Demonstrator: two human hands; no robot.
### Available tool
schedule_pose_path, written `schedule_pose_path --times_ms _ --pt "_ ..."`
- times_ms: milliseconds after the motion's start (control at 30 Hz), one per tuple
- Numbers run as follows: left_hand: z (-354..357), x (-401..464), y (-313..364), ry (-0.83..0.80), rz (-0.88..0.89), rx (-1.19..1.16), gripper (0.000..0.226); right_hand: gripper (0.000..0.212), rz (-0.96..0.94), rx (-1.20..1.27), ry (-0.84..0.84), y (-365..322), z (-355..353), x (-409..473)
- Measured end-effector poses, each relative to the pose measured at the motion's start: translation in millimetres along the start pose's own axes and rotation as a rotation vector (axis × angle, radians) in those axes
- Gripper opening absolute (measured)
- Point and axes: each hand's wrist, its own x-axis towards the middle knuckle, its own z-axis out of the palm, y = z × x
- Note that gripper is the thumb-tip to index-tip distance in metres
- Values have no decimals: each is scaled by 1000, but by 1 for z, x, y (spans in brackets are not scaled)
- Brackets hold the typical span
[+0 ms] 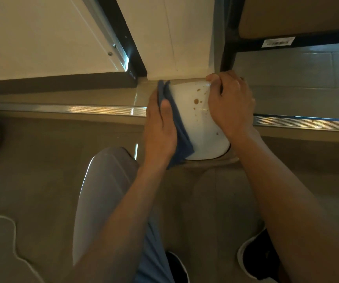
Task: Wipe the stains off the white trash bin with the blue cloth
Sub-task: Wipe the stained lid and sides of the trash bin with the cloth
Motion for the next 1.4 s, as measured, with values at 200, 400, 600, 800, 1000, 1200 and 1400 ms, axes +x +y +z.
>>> schedule_pose_path --times_ms 200,400,600,800,1000,1200,1400 --pt "-1 -50 -27 10 1 20 51 34 -19 -21 -5 1 0 3" --pt "-11 44 14 -49 -137 2 43 35 -2 -23 -3 0 2 2" --pt "-8 16 6 -66 184 196 44 33 14 -35 7 -2 1 3" --pt "-8 26 9 -35 137 156 39 32 -14 -62 8 -2 1 3" --pt "-3 50 25 -139 290 305 35 34 2 -35 36 0 1 4" --pt "-13 53 7 -111 154 157 36 35 -30 -71 38 0 5 4" --pt "-2 60 26 -201 341 270 35 34 -24 -84 69 2 6 5"
